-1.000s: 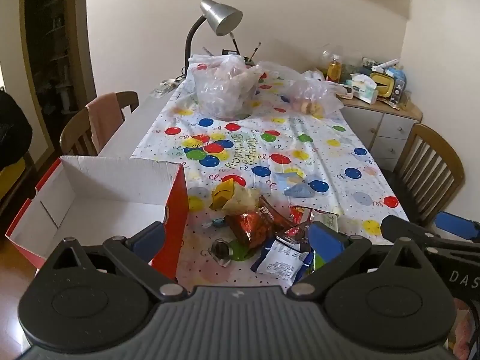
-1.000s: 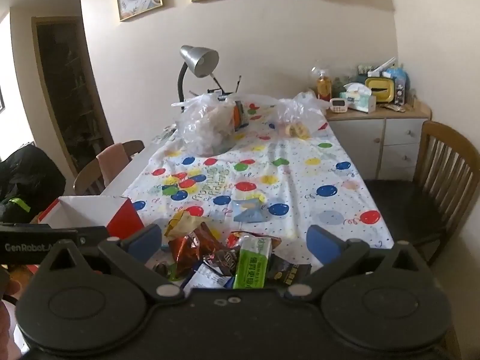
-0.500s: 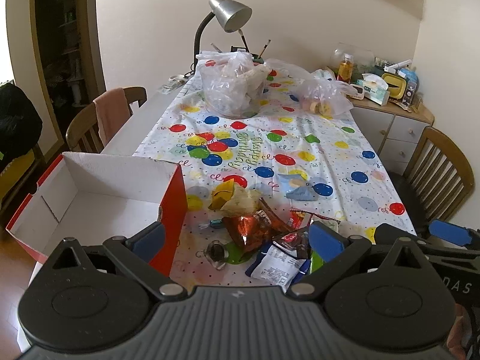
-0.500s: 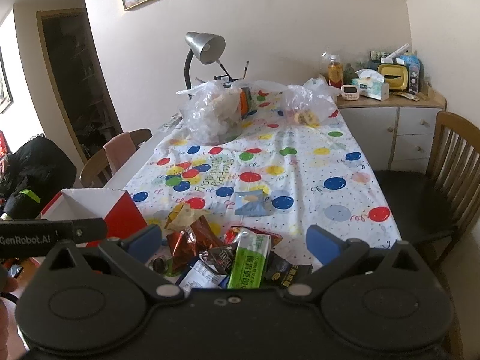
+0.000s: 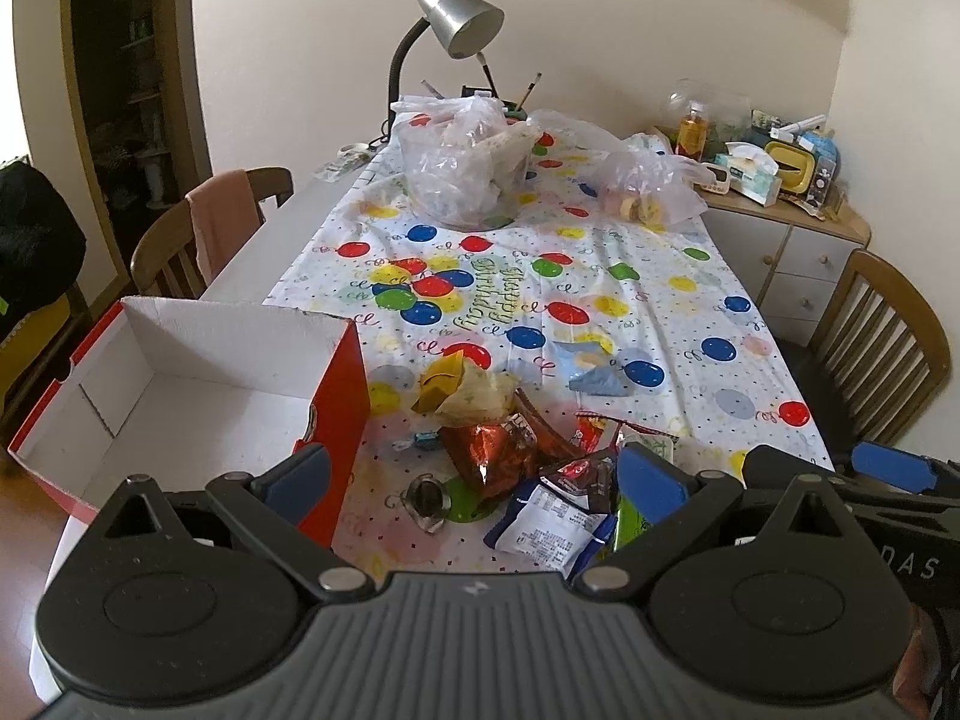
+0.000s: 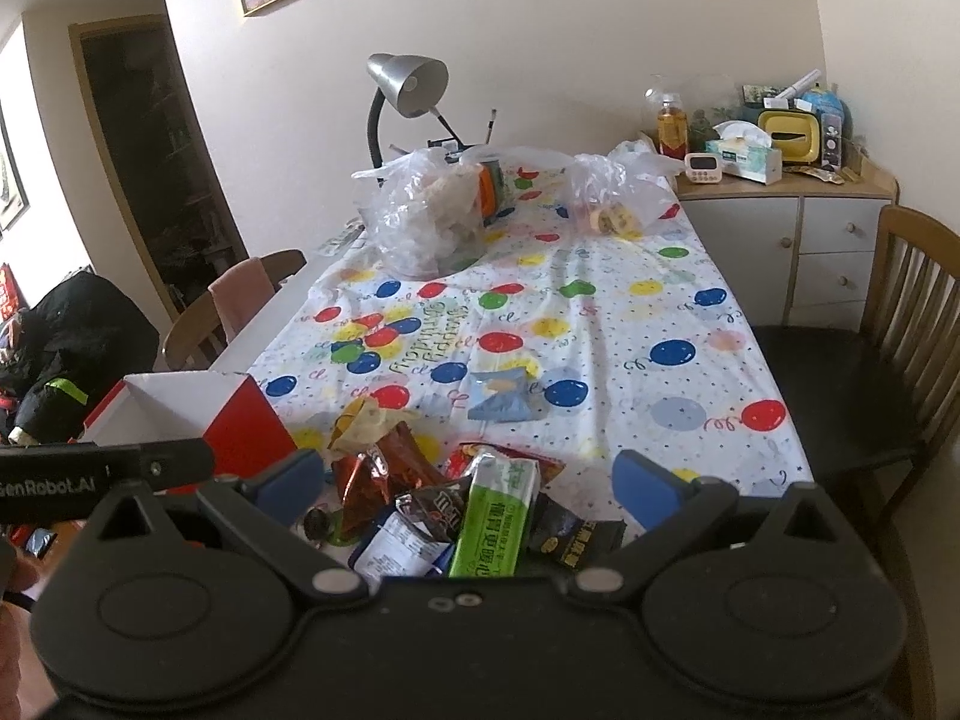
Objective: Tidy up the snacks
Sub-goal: 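Move both tools toward the pile of snack packets on the table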
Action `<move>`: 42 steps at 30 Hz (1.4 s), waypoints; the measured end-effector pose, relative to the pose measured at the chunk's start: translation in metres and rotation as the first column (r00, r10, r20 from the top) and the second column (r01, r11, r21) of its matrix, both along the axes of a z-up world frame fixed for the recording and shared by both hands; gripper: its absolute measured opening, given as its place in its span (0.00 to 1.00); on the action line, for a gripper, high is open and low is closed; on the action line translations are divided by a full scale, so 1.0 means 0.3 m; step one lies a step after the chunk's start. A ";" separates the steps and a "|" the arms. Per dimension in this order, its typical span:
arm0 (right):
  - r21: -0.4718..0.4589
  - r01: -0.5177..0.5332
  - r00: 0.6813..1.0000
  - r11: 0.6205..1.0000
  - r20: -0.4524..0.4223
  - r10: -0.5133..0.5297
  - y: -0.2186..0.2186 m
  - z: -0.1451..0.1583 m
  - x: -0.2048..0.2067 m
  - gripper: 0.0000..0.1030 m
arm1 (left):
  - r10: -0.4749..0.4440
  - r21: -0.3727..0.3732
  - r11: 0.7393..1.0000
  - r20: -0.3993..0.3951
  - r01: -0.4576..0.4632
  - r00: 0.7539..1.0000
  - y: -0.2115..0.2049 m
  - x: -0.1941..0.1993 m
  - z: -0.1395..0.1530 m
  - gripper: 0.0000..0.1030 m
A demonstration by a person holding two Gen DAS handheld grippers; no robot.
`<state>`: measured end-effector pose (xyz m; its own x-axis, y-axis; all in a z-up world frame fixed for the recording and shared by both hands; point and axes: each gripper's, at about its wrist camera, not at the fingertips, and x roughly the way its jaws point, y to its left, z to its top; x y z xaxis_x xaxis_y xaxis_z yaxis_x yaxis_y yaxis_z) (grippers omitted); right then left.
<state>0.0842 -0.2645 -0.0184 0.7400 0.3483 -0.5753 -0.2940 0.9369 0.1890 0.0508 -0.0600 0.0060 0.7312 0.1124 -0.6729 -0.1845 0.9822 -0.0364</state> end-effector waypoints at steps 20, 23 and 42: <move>-0.004 0.074 0.997 0.997 0.008 -0.074 0.054 0.014 -0.064 0.95 | -0.102 -0.024 0.995 0.008 0.102 0.995 0.068 0.009 0.002 1.00; 0.000 0.080 0.997 0.997 0.011 -0.080 0.056 0.016 -0.072 0.95 | -0.111 -0.023 0.994 0.011 0.111 0.994 0.070 0.008 0.005 1.00; 0.004 0.098 0.995 0.995 0.006 -0.098 0.058 -0.001 -0.052 0.94 | -0.133 -0.030 0.991 -0.005 0.133 0.991 0.069 0.048 -0.019 1.00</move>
